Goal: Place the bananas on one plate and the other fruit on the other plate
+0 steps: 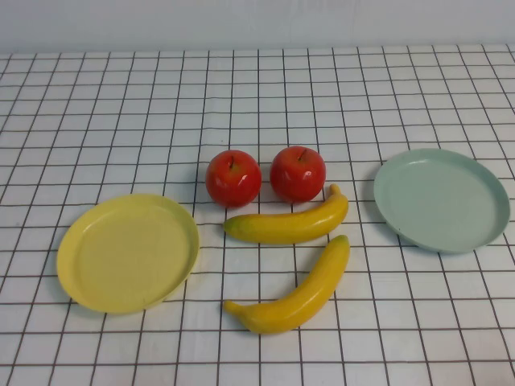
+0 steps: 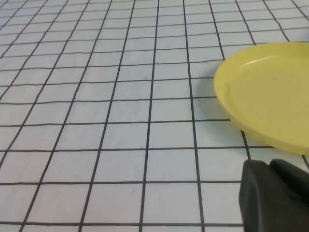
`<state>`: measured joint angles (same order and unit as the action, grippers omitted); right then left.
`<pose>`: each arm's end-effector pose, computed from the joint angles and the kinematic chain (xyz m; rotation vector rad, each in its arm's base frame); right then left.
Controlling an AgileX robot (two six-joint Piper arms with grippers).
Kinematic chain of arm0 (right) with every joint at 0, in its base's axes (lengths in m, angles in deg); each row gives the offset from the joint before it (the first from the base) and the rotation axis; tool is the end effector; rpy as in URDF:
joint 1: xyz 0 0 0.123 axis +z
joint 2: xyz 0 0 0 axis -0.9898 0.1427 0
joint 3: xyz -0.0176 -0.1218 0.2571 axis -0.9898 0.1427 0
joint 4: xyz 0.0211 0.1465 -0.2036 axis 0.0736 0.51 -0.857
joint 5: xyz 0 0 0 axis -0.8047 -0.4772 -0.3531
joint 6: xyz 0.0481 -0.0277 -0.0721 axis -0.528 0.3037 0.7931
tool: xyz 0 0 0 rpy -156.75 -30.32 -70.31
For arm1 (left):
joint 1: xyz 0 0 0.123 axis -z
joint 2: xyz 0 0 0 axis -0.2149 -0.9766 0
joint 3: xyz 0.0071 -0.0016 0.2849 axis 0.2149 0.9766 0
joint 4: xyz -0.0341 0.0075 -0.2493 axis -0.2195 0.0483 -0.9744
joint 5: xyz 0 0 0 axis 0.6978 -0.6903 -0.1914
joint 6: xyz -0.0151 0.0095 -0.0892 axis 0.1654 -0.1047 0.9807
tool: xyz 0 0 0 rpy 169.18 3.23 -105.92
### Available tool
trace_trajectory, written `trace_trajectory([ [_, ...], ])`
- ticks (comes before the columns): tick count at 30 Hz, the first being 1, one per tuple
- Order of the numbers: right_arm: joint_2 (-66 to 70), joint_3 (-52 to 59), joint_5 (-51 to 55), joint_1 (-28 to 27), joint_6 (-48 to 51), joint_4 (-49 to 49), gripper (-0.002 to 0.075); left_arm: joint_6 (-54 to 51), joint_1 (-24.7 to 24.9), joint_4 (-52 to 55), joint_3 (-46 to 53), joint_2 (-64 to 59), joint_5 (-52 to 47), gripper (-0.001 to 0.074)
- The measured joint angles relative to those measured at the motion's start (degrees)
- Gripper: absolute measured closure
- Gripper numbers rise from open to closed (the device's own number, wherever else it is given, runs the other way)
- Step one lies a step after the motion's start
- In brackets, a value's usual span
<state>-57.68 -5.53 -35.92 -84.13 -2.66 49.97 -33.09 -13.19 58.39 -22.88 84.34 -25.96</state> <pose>0.0531 0.0015 0.1725 0.1315 1.8361 0.1007 0.0525 0.0007 0.1718 0.0567 1.8712 0.0605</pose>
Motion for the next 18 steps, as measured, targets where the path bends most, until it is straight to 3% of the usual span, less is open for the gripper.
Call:
trace_trajectory([
  [7, 0.0, 0.0, 0.0, -1.38, 0.0, 0.0, 0.0742, 0.0, 0.0, 0.0, 0.0, 0.0, 0.0, 0.0738],
  [18, 0.0, 0.0, 0.0, 5.53, 0.0, 0.0, 0.0742, 0.0, 0.0, 0.0, 0.0, 0.0, 0.0, 0.0738],
])
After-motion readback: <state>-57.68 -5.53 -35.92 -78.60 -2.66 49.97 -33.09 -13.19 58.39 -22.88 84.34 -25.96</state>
